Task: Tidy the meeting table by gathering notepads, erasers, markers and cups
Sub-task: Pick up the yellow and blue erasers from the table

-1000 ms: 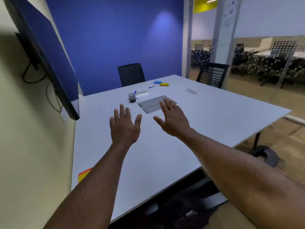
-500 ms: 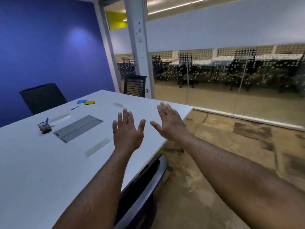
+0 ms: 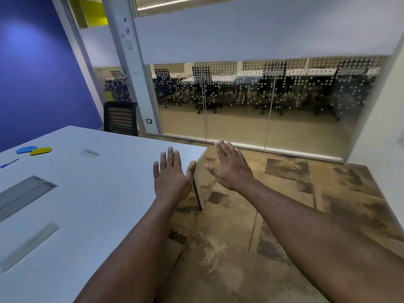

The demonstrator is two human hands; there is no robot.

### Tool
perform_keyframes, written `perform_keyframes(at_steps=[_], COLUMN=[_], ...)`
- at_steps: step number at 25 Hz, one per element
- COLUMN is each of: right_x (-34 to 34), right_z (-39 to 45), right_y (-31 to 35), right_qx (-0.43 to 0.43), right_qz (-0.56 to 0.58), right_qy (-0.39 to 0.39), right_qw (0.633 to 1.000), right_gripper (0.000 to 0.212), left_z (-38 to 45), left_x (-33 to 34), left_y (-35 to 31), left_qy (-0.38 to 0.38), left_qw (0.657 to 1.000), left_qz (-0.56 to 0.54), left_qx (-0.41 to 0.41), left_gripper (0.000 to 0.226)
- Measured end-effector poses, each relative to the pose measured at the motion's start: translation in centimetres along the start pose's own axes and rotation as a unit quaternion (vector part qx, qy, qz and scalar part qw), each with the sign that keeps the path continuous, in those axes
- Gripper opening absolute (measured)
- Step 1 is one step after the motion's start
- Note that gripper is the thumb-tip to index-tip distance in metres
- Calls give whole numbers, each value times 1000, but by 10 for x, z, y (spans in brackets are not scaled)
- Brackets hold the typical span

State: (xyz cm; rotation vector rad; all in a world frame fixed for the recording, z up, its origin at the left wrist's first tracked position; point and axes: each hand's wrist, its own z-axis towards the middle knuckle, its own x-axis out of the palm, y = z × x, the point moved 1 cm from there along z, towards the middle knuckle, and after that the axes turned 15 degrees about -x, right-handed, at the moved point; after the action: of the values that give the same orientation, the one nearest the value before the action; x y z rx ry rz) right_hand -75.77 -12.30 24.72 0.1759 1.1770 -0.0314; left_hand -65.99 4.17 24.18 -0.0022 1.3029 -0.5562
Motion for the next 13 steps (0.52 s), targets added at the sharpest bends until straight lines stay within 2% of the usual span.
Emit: perform_keyframes(at_steps=[3, 7, 10, 13], right_x=[24, 76, 93, 105], right_z=[24, 91, 133, 174], right_y=[-39, -127, -178, -221], right_qx=[9, 53, 80, 91], right_qz=[-4, 0, -12, -22], right_qy=[-7, -4, 25, 8], right_qw=[1000, 999, 996, 996], right_gripper=[81, 83, 83, 83], left_z=[36, 137, 199, 259], left_x=[42, 121, 151, 181], left_y=[-23, -67, -93, -122], left_qy=[5, 42, 77, 74], left_qw=[1000, 998, 995, 994], left_qz=[4, -11, -20, -13], left_qx=[20, 43, 57, 84], left_gripper=[83, 89, 91, 86])
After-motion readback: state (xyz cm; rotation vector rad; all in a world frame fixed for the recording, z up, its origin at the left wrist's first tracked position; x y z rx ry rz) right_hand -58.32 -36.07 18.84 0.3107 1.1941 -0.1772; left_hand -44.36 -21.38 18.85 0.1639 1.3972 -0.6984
